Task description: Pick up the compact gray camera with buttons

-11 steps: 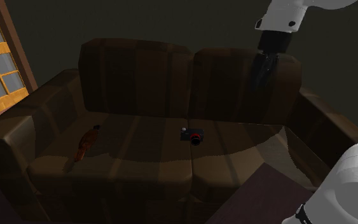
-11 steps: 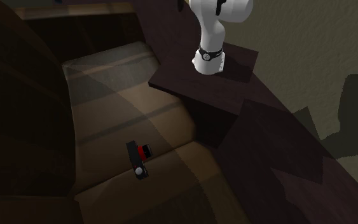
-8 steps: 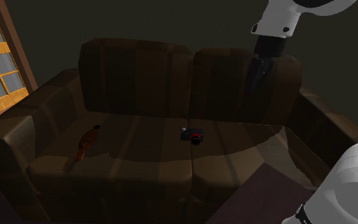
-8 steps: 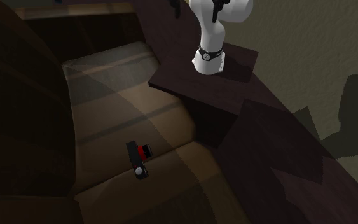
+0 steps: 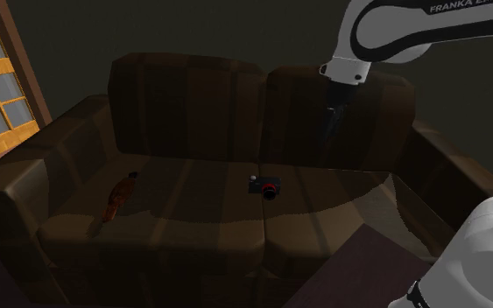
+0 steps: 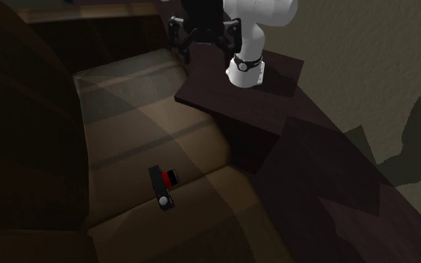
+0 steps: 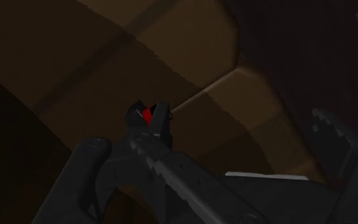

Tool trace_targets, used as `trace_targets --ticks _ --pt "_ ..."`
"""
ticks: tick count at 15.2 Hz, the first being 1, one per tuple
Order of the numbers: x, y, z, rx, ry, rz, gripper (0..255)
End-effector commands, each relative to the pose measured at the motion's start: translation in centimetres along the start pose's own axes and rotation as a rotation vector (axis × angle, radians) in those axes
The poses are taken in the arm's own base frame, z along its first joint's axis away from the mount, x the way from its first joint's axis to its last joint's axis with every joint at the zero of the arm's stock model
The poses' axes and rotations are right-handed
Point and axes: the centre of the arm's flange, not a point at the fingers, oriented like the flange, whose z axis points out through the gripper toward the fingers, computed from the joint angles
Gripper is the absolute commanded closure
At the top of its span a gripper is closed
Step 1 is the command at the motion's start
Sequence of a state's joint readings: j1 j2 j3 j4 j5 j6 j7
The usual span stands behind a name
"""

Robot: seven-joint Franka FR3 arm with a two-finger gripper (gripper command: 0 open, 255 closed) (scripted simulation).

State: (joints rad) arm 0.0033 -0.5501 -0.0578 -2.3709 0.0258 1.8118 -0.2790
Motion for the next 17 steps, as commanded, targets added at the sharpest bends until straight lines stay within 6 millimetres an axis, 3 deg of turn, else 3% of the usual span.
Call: trace_targets --ticks 1,17 --pt "1.4 0.9 2.2 -0.007 0.001 -0.032 0" --pt "13.6 7.4 17.7 -0.055 0.002 -0.274 0"
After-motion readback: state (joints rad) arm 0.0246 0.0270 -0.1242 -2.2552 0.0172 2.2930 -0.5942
